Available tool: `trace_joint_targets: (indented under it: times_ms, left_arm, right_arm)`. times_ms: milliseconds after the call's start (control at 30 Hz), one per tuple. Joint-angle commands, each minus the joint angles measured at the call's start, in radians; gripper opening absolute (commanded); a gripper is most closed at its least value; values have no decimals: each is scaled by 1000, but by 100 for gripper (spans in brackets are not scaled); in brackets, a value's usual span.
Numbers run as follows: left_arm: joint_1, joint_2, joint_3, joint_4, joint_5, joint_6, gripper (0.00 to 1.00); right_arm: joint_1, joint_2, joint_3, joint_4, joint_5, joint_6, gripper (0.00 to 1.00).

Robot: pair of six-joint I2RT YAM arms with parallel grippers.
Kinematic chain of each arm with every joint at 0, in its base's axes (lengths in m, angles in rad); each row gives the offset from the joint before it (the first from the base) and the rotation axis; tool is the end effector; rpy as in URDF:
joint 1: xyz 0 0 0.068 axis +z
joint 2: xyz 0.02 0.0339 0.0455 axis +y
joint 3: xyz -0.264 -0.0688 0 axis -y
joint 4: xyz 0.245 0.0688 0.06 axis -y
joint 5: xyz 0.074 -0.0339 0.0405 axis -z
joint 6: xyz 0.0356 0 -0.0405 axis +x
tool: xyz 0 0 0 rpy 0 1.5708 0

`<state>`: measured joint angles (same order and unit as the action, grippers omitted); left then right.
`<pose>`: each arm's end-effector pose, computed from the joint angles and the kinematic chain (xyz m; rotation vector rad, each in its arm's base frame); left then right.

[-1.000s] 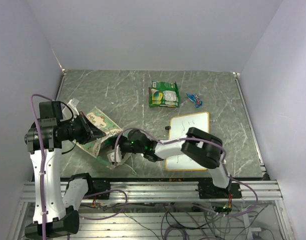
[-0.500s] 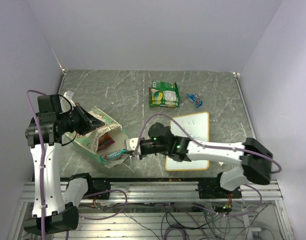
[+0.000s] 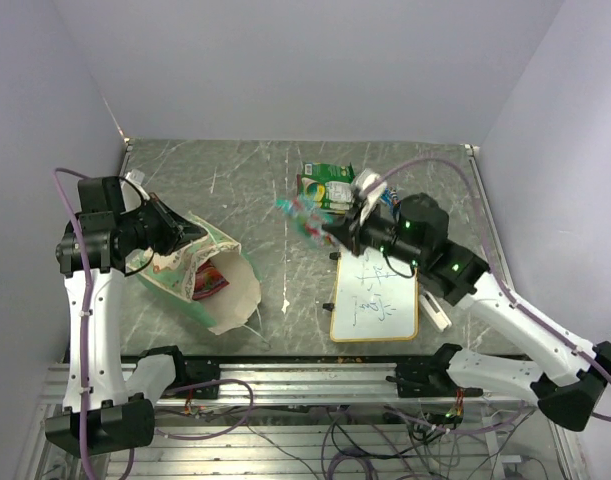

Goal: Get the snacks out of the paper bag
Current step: Place the snack at the center of the board.

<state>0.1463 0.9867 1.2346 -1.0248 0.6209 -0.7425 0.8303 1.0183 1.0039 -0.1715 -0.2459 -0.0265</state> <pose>0.1718 0.0044 0.3798 -0.7304 2.2745 -1.0176 0.1514 0.1785 0.3746 -0.9212 1.5703 0.7936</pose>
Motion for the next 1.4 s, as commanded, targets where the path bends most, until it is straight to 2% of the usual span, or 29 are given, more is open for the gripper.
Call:
trace_joint_targets:
  times_ms: [0, 100, 200, 400, 500, 800, 967, 1167, 1367]
  left_arm:
    - [-6, -8, -7, 43, 4, -4, 7]
    - [-7, -18, -8, 30, 14, 2, 7]
    - [-7, -35, -10, 25, 19, -4, 7]
    - [-6, -66, -11, 16, 16, -12, 7]
    - [-7, -71, -6, 6, 17, -7, 7]
    - [-7, -46, 31, 9, 25, -13, 7]
    - [-7, -26, 60, -43, 28, 26, 7]
    - [-6, -18, 71, -72, 45, 51, 7]
    - [-6, 4, 91, -105, 55, 92, 7]
  right_arm:
    - [-106, 85, 165, -104, 323, 170, 0]
    - [-169, 248, 346, -221, 457, 242, 0]
    - [-180, 394, 502, -285, 647, 252, 0]
    - [-180, 681, 799, -410, 946, 174, 0]
    - [-176, 796, 901, -439, 1030, 124, 0]
    - [-91, 1026, 1025, -386, 1231, -41, 0]
    - [-42, 1111, 1011, -276, 1349, -185, 0]
    - [-23, 1196, 1009, -199, 1383, -283, 0]
    - [-21, 1254, 1035, -202, 1373, -285, 0]
